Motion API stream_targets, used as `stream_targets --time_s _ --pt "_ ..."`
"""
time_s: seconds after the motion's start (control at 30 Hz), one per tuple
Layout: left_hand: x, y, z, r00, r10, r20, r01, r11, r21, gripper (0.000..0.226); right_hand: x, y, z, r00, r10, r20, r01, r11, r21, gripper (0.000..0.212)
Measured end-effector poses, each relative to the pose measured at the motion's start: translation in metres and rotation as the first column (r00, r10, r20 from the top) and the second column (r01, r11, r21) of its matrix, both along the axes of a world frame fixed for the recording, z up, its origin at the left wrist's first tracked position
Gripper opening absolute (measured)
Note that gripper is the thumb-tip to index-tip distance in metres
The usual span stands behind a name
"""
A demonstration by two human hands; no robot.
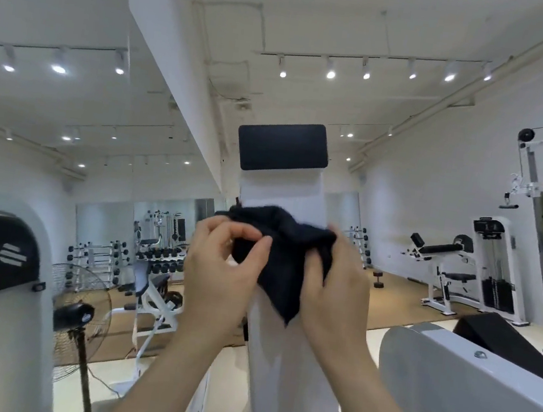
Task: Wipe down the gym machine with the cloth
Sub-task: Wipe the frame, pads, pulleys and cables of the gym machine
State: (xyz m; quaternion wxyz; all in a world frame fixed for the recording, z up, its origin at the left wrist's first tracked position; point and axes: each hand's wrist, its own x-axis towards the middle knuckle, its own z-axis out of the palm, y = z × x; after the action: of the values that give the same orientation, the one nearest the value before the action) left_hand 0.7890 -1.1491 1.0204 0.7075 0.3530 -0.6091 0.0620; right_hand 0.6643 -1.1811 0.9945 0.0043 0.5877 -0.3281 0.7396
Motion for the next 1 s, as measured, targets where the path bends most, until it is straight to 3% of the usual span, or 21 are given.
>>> stream_targets --time_s 0.1,0.13,0.2,0.27,0.47,0.63,0.73,0.83,0.9,1.0 --pt "-0.004 -0.003 0.036 0.979 -0.017 -0.204 -0.020 0.984 -0.179 0.018 0.004 0.014 0.066 0.991 -0.079 0.109 0.107 0.954 -0.278 0.043" --pt "-0.002 -0.003 0.052 0.970 -0.072 -0.233 0.013 0.970 -0.245 0.018 0.006 0.015 0.086 0.989 -0.122 0.084 0.144 0.928 -0.344 0.044" --pt "-0.003 -0.004 0.080 0.967 -0.146 -0.211 0.075 0.948 -0.310 0.015 0.013 0.014 0.115 0.977 -0.205 -0.058 0.175 0.929 -0.327 0.047" --pt "-0.009 -0.008 0.097 0.982 -0.116 -0.150 0.070 0.958 -0.279 0.025 0.018 0.007 0.120 0.954 -0.243 -0.178 0.190 0.944 -0.269 0.050" --pt "-0.005 -0.006 0.045 0.981 0.193 0.010 -0.188 0.965 -0.184 0.041 0.017 0.003 0.044 0.901 -0.380 -0.210 0.307 0.900 -0.311 0.053" --pt "0.001 0.003 0.057 0.987 -0.012 0.163 0.026 0.996 -0.088 0.027 0.026 0.004 0.040 0.986 -0.140 -0.093 0.117 0.969 -0.217 0.064" --pt "-0.014 -0.017 0.056 0.985 0.077 0.151 -0.065 0.994 -0.086 0.049 0.036 -0.001 0.032 0.963 -0.242 -0.118 0.208 0.947 -0.243 0.069" --pt "-0.012 -0.026 0.013 0.979 0.146 0.139 -0.141 0.989 -0.040 0.062 0.039 -0.004 0.000 0.895 -0.382 -0.230 0.306 0.901 -0.308 0.058" --pt "-0.002 -0.020 -0.019 0.984 0.093 0.151 -0.102 0.993 0.054 0.067 0.037 0.000 -0.021 0.912 -0.323 -0.252 0.226 0.909 -0.350 0.048" --pt "0.008 -0.014 -0.018 0.989 0.001 0.151 -0.016 0.995 0.095 0.059 0.029 0.005 -0.012 0.963 -0.204 -0.178 0.135 0.931 -0.339 0.053"
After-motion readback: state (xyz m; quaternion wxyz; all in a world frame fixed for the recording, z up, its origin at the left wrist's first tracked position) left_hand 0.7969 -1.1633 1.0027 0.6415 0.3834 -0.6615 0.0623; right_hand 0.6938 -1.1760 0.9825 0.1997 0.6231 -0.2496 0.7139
